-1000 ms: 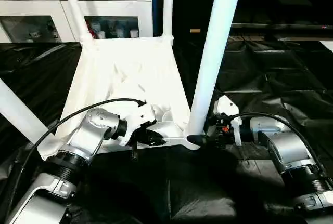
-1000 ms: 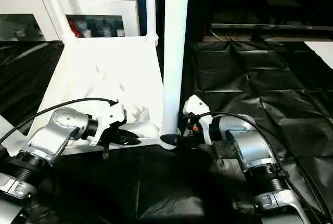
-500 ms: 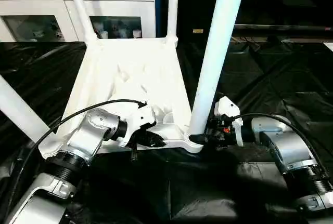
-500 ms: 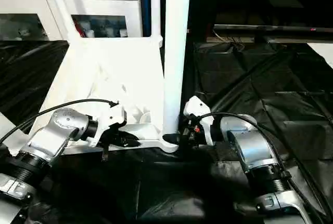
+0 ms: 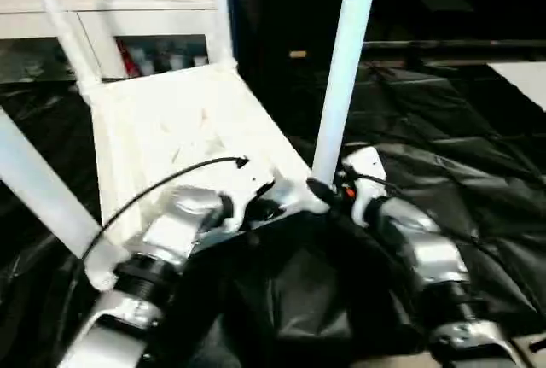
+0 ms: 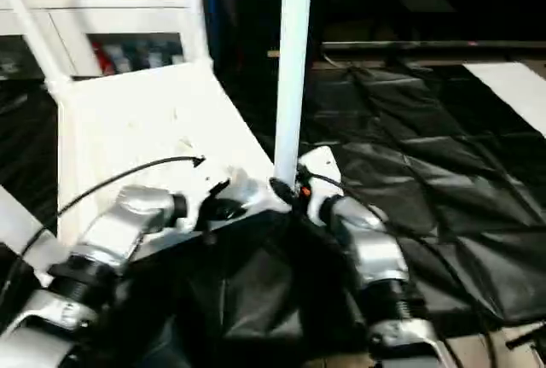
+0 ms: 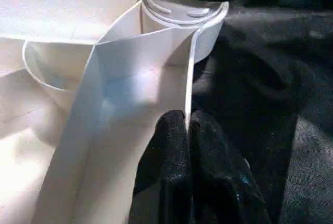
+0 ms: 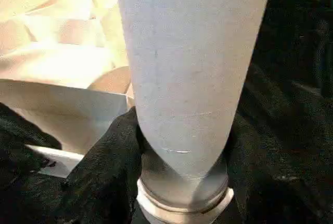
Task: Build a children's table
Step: Rotate leg to tighten
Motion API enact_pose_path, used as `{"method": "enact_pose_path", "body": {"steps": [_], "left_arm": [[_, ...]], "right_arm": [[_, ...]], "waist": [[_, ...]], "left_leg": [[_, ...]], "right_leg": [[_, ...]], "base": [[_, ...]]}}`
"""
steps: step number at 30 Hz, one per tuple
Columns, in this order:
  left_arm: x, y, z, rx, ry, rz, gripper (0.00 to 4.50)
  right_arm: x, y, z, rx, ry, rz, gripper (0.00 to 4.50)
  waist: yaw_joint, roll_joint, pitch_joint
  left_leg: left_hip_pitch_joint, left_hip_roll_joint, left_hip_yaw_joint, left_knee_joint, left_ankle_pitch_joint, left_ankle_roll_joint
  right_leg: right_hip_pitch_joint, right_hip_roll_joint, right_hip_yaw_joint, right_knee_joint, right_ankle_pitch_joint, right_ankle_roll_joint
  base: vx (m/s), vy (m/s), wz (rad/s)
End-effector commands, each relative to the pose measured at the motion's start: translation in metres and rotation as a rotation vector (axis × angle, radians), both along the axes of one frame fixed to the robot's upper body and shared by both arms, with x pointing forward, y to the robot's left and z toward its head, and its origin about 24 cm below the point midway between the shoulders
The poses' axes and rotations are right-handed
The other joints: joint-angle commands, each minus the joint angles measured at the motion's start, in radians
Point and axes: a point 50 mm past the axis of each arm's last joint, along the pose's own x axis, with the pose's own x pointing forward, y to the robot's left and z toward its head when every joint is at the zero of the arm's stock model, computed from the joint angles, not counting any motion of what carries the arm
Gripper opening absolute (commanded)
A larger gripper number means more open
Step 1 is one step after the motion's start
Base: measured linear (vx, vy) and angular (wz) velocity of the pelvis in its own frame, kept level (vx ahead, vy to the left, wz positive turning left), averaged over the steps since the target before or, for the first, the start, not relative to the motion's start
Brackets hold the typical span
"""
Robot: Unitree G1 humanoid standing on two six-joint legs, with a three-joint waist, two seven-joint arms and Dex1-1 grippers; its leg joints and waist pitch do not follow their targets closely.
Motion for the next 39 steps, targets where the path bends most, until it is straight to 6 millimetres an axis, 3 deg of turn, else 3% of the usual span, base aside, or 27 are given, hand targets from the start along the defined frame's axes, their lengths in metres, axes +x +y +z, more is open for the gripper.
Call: {"method": "enact_pose_path", "body": {"steps": [1,2,6,8,11,12,15,18,20,24,26,29,31,32,36,39], "left_arm": [[-0.006,-0.052,0.023,-0.132,-0.075,-0.137,0.0],[-0.007,-0.052,0.022,-0.123,-0.08,-0.155,0.0],[-0.008,-0.042,0.02,-0.09,-0.095,-0.195,0.0],[-0.009,-0.036,0.019,-0.077,-0.095,-0.209,0.0],[-0.012,-0.024,0.017,-0.06,-0.082,-0.248,0.0],[-0.013,-0.016,0.017,-0.046,-0.081,-0.27,0.0],[-0.014,-0.011,0.017,-0.043,-0.075,-0.283,0.0],[-0.016,-0.001,0.016,-0.02,-0.067,-0.325,0.0],[-0.017,0.002,0.016,-0.018,-0.064,-0.337,0.0],[-0.016,0.005,0.018,-0.012,-0.069,-0.352,0.0],[-0.016,0.006,0.019,-0.017,-0.074,-0.362,0.0],[-0.017,0.007,0.02,-0.024,-0.08,-0.382,0.0],[-0.018,0.008,0.02,-0.025,-0.082,-0.385,0.0],[-0.019,0.007,0.021,-0.028,-0.086,-0.394,0.0],[-0.022,0.008,0.021,-0.038,-0.093,-0.415,0.0],[-0.024,0.007,0.023,-0.051,-0.11,-0.427,0.0]], "right_arm": [[-0.023,0.062,-0.022,0.073,0.138,0.225,1.98],[-0.022,0.064,-0.02,0.094,0.134,0.227,2.52],[-0.024,0.061,-0.015,0.109,0.126,0.27,2.96],[-0.025,0.055,-0.015,0.086,0.113,0.292,3.09],[-0.029,0.036,-0.013,0.035,0.087,0.362,3.18],[-0.03,0.018,-0.011,0.005,0.067,0.379,3.18],[-0.029,0.004,-0.008,-0.004,0.06,0.373,3.18],[-0.033,-0.027,0.002,-0.011,0.054,0.398,3.18],[-0.034,-0.036,0.005,-0.028,0.049,0.413,3.18],[-0.038,-0.049,0.01,-0.046,0.045,0.44,3.18],[-0.041,-0.062,0.014,-0.068,0.049,0.444,3.18],[-0.044,-0.077,0.018,-0.085,0.063,0.447,3.18],[-0.045,-0.08,0.019,-0.088,0.065,0.446,3.18],[-0.047,-0.089,0.022,-0.107,0.069,0.433,3.18],[-0.051,-0.108,0.031,-0.127,0.066,0.391,3.18],[-0.055,-0.106,0.033,-0.102,0.077,0.414,3.18]], "waist": [[-0.004,0.001,-0.029],[-0.006,0.004,-0.028],[-0.009,0.008,-0.031],[-0.01,0.009,-0.035],[-0.006,0.009,-0.04],[-0.004,0.009,-0.041],[0.004,0.007,-0.047],[0.02,0.006,-0.052],[0.032,0.004,-0.053],[0.05,0.002,-0.052],[0.055,0.001,-0.049],[0.063,0.001,-0.049],[0.064,0.002,-0.05],[0.062,0.0,-0.053],[0.064,-0.002,-0.054],[0.067,-0.003,-0.055]], "left_leg": [[0.012,0.04,-0.034,-0.072,-0.46,0.002],[0.012,0.041,-0.035,-0.074,-0.465,0.003],[0.007,0.047,-0.035,-0.08,-0.456,0.009],[0.0,0.05,-0.033,-0.083,-0.43,0.011],[-0.001,0.053,-0.024,-0.08,-0.374,0.027],[-0.002,0.053,-0.02,-0.078,-0.345,0.039],[-0.003,0.052,-0.013,-0.068,-0.274,0.067],[-0.002,0.052,-0.009,-0.059,-0.181,0.096],[-0.009,0.051,-0.006,-0.054,-0.13,0.119],[-0.007,0.056,-0.005,-0.054,-0.12,0.122],[-0.002,0.058,-0.005,-0.056,-0.159,0.102],[0.005,0.06,-0.002,-0.055,-0.183,0.089],[0.001,0.06,-0.002,-0.054,-0.17,0.09],[-0.008,0.058,-0.004,-0.053,-0.144,0.097],[-0.01,0.057,-0.003,-0.047,-0.122,0.112],[-0.013,0.056,-0.002,-0.045,-0.109,0.127]], "right_leg": [[0.008,-0.079,0.025,-0.116,-0.654,-0.077],[0.008,-0.078,0.025,-0.116,-0.645,-0.078],[0.012,-0.079,0.029,-0.107,-0.557,-0.111],[0.018,-0.078,0.034,-0.096,-0.466,-0.141],[0.026,-0.077,0.041,-0.084,-0.339,-0.185],[0.03,-0.077,0.042,-0.08,-0.292,-0.203],[0.034,-0.077,0.044,-0.072,-0.215,-0.232],[0.041,-0.074,0.044,-0.058,-0.098,-0.264],[0.046,-0.074,0.044,-0.048,-0.034,-0.277],[0.044,-0.074,0.04,-0.045,-0.047,-0.274],[0.04,-0.073,0.039,-0.051,-0.119,-0.26],[0.035,-0.071,0.042,-0.055,-0.145,-0.253],[0.038,-0.072,0.042,-0.052,-0.127,-0.257],[0.043,-0.072,0.039,-0.046,-0.097,-0.255],[0.044,-0.074,0.04,-0.043,-0.072,-0.255],[0.046,-0.071,0.037,-0.042,-0.064,-0.252]], "base": [[0.0,0.0,0.0],[0.0,0.0,0.0],[0.0,0.0,0.0],[0.0,0.0,0.0],[0.0,0.0,0.0],[0.0,0.0,0.0],[0.061,-0.013,0.04],[0.06,-0.03,0.06],[0.0,0.0,0.0],[0.0,0.0,0.0],[0.0,0.0,0.0],[0.0,0.0,0.0],[0.0,0.0,0.0],[0.0,0.0,0.0],[0.0,0.0,0.0],[0.0,0.0,0.0]]}}
